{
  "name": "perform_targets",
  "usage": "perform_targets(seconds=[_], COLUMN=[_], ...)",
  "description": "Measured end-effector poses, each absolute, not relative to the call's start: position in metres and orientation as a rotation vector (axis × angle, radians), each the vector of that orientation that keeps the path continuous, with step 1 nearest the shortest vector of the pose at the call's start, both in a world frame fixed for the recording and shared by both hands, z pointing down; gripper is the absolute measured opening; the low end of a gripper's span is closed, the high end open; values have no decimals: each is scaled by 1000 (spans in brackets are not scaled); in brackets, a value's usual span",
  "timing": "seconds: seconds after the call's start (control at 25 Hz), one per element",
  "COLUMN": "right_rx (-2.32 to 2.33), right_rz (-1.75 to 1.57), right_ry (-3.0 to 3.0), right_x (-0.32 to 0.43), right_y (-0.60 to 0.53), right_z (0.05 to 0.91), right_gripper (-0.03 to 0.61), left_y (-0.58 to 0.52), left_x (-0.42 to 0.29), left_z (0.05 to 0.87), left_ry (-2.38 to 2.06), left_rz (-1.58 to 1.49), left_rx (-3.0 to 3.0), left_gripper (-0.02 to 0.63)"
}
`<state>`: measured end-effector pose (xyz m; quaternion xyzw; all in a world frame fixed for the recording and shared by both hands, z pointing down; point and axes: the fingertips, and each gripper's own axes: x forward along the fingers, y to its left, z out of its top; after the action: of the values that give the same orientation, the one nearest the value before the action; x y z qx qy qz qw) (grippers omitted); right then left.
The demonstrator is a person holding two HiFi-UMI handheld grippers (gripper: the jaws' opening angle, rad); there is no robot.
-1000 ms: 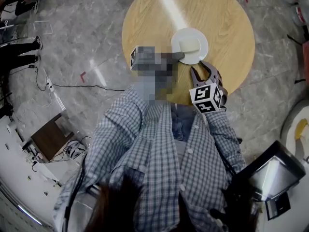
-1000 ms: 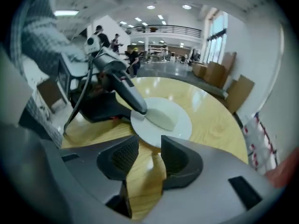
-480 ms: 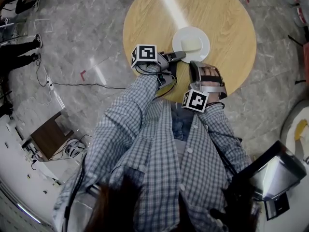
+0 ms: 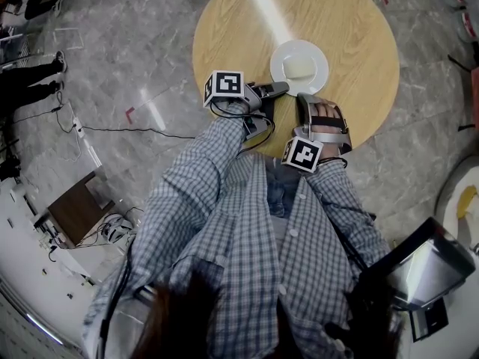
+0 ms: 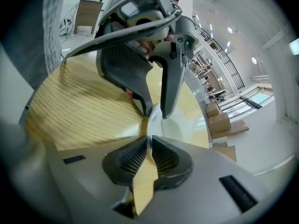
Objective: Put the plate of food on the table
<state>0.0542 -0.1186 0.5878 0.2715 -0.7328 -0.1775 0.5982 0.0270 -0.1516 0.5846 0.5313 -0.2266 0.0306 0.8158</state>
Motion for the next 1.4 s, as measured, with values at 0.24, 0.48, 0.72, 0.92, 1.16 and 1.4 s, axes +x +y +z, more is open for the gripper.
perform_targets(seconds=[0.24,0.48,0.72,0.92,1.16,1.4], right_rx=[621,637,674,779,1087,1293], right_rz=[-403,-270,-30,83,514,660], right_ry=[-1690,-1748,-1852,-1892,-2008,-2160], right_x=[55,54,50,50,65,80], right_y=[-119,-119,-118,-116,-121,-132], right_z=[589,590,586,571,541,482], right_gripper=[40,40,64,64,36,31], left_y=[-140,-138,-140,-139,-143,-149], left_x=[23,21,24,17,2,7], left_z=[582,582,577,558,548,500], left_ry=[-471,-461,-438,-435,-549,-540], left_rz=[58,39,6,-99,-82,-87], left_rx=[1124,1132,1179,1194,1308,1507], left_gripper=[98,98,98,76,8,7])
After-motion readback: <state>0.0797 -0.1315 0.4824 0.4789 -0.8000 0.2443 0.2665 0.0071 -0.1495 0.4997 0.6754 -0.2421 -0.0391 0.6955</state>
